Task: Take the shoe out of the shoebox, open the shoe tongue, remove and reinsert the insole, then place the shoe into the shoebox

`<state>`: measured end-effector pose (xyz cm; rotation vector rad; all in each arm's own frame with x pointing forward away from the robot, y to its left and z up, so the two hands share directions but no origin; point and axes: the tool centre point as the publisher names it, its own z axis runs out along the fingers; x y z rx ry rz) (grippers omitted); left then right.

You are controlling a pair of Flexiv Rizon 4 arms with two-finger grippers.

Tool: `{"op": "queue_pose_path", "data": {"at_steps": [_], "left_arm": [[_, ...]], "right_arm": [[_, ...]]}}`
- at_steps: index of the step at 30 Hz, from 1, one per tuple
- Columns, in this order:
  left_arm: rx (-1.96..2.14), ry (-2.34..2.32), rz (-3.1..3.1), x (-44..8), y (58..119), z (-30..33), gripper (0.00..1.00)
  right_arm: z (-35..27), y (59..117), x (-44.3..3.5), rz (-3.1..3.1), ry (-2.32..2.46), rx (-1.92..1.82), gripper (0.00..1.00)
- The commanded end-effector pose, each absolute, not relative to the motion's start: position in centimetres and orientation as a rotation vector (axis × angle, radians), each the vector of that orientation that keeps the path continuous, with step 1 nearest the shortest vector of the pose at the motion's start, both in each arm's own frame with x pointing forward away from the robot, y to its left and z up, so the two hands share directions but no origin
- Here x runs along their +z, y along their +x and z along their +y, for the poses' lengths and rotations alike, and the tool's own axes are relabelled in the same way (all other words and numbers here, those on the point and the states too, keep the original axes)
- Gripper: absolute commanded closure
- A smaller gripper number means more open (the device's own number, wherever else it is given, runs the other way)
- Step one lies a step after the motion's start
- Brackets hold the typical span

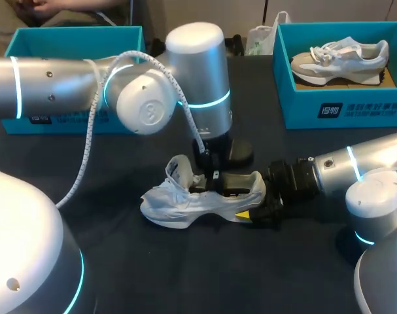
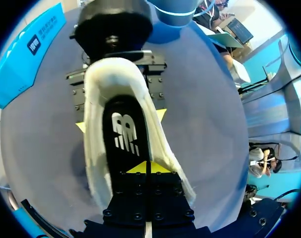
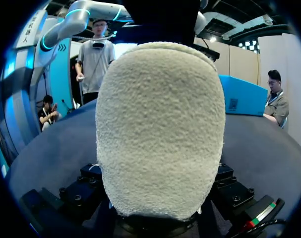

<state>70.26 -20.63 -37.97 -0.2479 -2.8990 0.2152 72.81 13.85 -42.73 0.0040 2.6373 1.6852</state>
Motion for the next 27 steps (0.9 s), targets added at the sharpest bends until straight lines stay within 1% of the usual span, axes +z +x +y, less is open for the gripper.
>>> {"op": "queue_pose_path", "data": {"at_steps": [1, 2, 3, 4, 6, 8, 9, 10, 11, 12, 16, 19, 21, 23, 25, 27], "left_arm": [[0.207, -0.286, -2.898, -38.4, 69.8, -20.7, 1.00], [0.207, -0.288, -2.900, -38.4, 69.7, -20.6, 1.00], [0.206, -0.300, -2.903, -38.4, 69.7, -20.6, 0.85], [0.207, -0.307, -2.905, -38.3, 69.6, -20.6, 0.68], [0.207, -0.310, -2.908, -38.3, 69.6, -20.6, 0.53], [0.204, -0.311, -2.910, -38.4, 69.5, -20.6, 0.51], [0.201, -0.312, -2.911, -38.5, 69.5, -20.6, 0.45], [0.192, -0.317, -2.913, -38.6, 69.5, -20.6, 0.35], [0.179, -0.323, -2.920, -38.8, 69.4, -20.6, 0.27], [0.178, -0.324, -2.921, -39.0, 69.4, -20.6, 0.27], [0.162, -0.327, -2.950, -39.8, 69.5, -20.7, 0.36], [0.170, -0.328, -2.980, -40.1, 69.6, -20.7, 0.32], [0.173, -0.336, -3.012, -40.4, 69.7, -20.7, 0.33], [0.172, -0.325, -3.035, -40.7, 69.9, -20.6, 0.38], [0.180, -0.316, -3.037, -40.8, 70.2, -20.6, 0.48], [0.182, -0.309, -3.042, -40.9, 70.4, -20.5, 0.53]], "right_arm": [[14.3, 73.1, -43.3, 2.645, 0.005, 1.676, 1.00], [14.3, 73.1, -43.3, 2.645, 0.005, 1.676, 1.00], [14.3, 73.1, -43.3, 2.645, 0.005, 1.676, 1.00], [14.3, 73.1, -43.3, 2.645, 0.005, 1.676, 1.00], [14.3, 73.1, -43.3, 2.645, 0.005, 1.676, 1.00], [14.3, 73.1, -43.3, 2.645, 0.005, 1.676, 1.00], [14.3, 73.1, -43.3, 2.645, 0.005, 1.676, 1.00], [14.3, 73.1, -43.3, 2.645, 0.005, 1.676, 1.00], [14.3, 73.1, -43.3, 2.645, 0.005, 1.676, 1.00], [14.3, 73.1, -43.3, 2.645, 0.005, 1.676, 1.00], [14.3, 73.1, -43.3, 2.645, 0.005, 1.676, 1.00], [14.3, 73.1, -43.3, 2.645, 0.005, 1.676, 1.00], [14.3, 73.1, -43.3, 2.645, 0.005, 1.676, 1.00], [14.3, 73.1, -43.3, 2.645, 0.005, 1.676, 1.00], [14.3, 73.1, -43.3, 2.645, 0.005, 1.676, 1.00], [14.3, 73.1, -43.3, 2.645, 0.005, 1.676, 1.00]]}}
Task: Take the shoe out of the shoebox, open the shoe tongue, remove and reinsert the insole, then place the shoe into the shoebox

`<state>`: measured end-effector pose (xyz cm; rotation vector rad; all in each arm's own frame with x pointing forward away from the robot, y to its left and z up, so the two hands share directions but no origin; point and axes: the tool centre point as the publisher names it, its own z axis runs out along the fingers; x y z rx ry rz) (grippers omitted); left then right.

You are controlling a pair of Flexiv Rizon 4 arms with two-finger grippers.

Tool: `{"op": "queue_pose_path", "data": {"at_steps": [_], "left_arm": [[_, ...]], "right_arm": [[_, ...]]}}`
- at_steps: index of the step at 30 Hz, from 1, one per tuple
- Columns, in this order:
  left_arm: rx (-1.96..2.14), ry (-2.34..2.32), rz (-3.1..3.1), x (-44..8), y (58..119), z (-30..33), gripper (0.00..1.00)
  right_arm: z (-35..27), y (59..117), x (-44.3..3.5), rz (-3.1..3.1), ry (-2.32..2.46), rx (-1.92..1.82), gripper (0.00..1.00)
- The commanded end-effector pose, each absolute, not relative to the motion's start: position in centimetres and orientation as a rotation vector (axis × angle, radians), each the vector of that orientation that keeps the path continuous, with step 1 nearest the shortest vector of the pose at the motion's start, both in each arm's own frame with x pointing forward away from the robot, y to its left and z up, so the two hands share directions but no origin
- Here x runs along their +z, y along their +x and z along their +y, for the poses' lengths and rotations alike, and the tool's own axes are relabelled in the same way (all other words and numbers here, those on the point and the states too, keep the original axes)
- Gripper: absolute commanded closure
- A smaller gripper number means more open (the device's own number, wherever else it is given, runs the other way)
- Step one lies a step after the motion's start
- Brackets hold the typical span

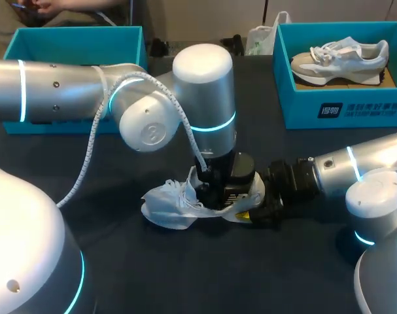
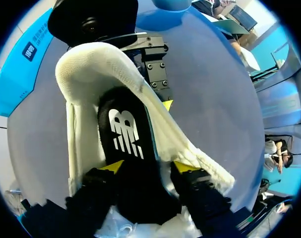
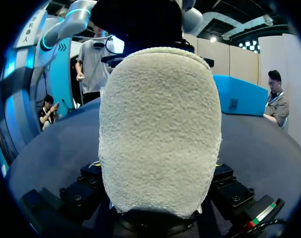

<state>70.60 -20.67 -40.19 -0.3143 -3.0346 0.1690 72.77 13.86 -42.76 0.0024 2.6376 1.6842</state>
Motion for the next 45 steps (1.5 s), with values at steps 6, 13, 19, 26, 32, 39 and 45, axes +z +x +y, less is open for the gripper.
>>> {"op": "queue_pose_path", "data": {"at_steps": [6, 13, 19, 26, 32, 39, 45], "left_arm": [[0.164, -0.332, -3.075, -41.8, 70.7, -20.1, 0.58], [0.158, -0.323, -3.114, -41.8, 71.1, -19.6, 1.00], [0.196, -0.283, -3.117, -40.2, 71.7, -19.0, 1.00], [0.234, -0.246, -3.108, -38.4, 72.1, -18.4, 1.00], [0.257, -0.219, -3.100, -37.4, 72.3, -17.9, 1.00], [0.300, -0.150, -3.053, -36.6, 72.7, -17.2, 1.00], [0.362, -0.116, -3.019, -35.1, 72.6, -17.1, 1.00]], "right_arm": [[14.3, 73.1, -43.3, 2.645, 0.005, 1.676, 1.00], [14.3, 73.1, -43.3, 2.645, 0.005, 1.676, 1.00], [14.3, 73.1, -43.3, 2.645, 0.005, 1.676, 1.00], [14.3, 73.1, -43.3, 2.645, 0.005, 1.676, 1.00], [14.3, 73.1, -43.3, 2.645, 0.005, 1.676, 1.00], [14.3, 73.1, -43.3, 2.645, 0.005, 1.676, 1.00], [14.3, 73.1, -43.3, 2.645, 0.005, 1.676, 1.00]]}}
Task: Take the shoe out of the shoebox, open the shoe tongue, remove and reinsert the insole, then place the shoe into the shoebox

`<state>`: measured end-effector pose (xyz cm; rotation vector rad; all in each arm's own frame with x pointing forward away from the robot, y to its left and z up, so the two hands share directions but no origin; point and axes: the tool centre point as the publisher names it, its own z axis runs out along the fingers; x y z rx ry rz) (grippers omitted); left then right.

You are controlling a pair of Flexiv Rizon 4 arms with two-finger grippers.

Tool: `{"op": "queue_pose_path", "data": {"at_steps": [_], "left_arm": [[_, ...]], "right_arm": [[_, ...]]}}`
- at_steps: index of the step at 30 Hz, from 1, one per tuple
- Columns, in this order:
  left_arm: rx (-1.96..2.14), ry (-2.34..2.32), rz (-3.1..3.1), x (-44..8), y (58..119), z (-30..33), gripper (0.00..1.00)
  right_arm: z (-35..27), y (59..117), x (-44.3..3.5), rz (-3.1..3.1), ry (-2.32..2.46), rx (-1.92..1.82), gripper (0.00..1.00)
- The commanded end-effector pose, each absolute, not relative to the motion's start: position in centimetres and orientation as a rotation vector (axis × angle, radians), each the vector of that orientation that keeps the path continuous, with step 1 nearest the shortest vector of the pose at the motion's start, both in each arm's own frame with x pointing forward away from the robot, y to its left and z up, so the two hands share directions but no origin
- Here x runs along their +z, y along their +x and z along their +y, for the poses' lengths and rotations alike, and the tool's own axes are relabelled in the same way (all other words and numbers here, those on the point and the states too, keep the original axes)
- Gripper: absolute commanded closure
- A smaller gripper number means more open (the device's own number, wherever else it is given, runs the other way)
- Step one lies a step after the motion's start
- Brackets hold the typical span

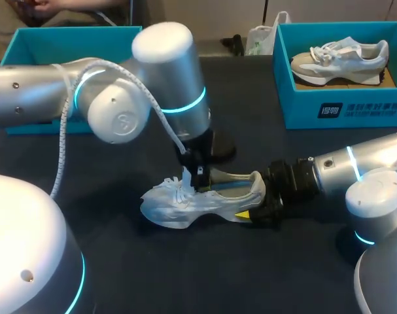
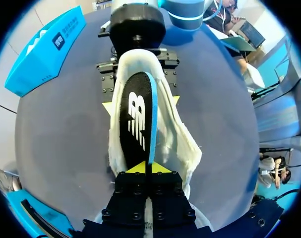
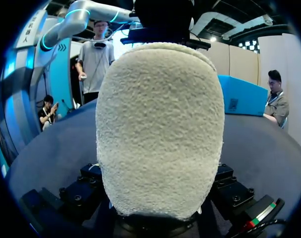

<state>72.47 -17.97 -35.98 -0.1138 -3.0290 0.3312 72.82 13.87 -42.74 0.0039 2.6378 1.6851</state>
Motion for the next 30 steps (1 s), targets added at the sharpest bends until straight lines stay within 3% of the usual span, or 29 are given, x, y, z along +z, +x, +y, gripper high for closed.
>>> {"op": "queue_pose_path", "data": {"at_steps": [1, 30], "left_arm": [[0.374, -0.113, -3.016, -34.8, 72.5, -17.1, 1.00], [0.609, -0.063, -2.902, -29.8, 71.7, -22.2, 1.00]], "right_arm": [[14.3, 73.1, -43.3, 2.645, 0.005, 1.676, 1.00], [14.3, 73.1, -43.3, 2.645, 0.005, 1.676, 1.00]]}}
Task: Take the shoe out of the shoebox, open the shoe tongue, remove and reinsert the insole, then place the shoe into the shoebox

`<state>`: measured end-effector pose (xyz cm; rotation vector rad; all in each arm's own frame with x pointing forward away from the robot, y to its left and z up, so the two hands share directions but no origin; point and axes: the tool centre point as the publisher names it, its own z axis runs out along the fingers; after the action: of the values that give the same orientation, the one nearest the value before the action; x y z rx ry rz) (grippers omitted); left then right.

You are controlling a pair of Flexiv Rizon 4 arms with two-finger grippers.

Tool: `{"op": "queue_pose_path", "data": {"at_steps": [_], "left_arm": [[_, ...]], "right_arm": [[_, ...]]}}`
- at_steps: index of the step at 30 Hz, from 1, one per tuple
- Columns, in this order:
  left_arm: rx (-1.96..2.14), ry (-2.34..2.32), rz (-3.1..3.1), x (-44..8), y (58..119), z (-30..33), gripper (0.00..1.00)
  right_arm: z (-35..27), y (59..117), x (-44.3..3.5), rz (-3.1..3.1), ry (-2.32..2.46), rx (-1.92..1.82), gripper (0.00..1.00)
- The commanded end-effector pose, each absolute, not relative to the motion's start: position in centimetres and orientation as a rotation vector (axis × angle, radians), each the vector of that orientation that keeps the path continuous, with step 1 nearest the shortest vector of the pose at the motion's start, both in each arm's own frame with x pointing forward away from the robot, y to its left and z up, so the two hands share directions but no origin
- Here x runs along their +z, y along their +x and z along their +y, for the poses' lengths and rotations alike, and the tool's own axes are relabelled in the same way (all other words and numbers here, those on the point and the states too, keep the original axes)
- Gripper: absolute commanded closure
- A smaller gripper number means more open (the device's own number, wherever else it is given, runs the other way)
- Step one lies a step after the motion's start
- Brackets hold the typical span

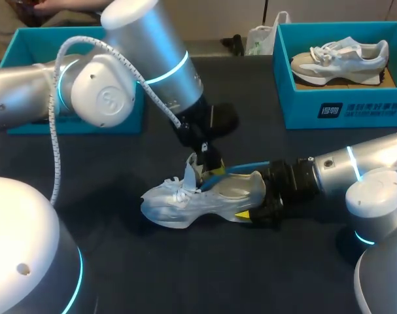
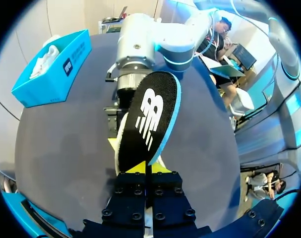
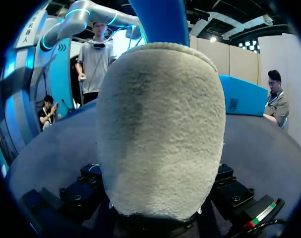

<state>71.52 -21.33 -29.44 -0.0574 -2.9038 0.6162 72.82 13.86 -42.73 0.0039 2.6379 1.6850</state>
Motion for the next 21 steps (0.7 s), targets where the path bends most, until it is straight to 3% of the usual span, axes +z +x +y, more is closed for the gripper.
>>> {"op": "queue_pose_path", "data": {"at_steps": [1, 3, 5, 10, 21], "left_arm": [[0.608, -0.067, -2.902, -29.99, 71.70, -22.27, 1.00], [0.606, -0.076, -2.913, -30.43, 71.71, -22.46, 1.00], [0.609, -0.074, -2.923, -30.68, 71.69, -22.57, 0.79], [0.658, -0.095, -2.981, -30.44, 71.16, -22.46, 0.56], [0.725, -0.172, -3.073, -30.39, 70.75, -22.98, 0.53]], "right_arm": [[14.26, 73.06, -43.32, 2.645, 0.005, 1.676, 1.00], [14.26, 73.06, -43.32, 2.645, 0.005, 1.676, 1.00], [14.26, 73.06, -43.32, 2.645, 0.005, 1.676, 1.00], [14.26, 73.06, -43.32, 2.645, 0.005, 1.676, 1.00], [14.26, 73.06, -43.32, 2.645, 0.005, 1.676, 1.00]]}}
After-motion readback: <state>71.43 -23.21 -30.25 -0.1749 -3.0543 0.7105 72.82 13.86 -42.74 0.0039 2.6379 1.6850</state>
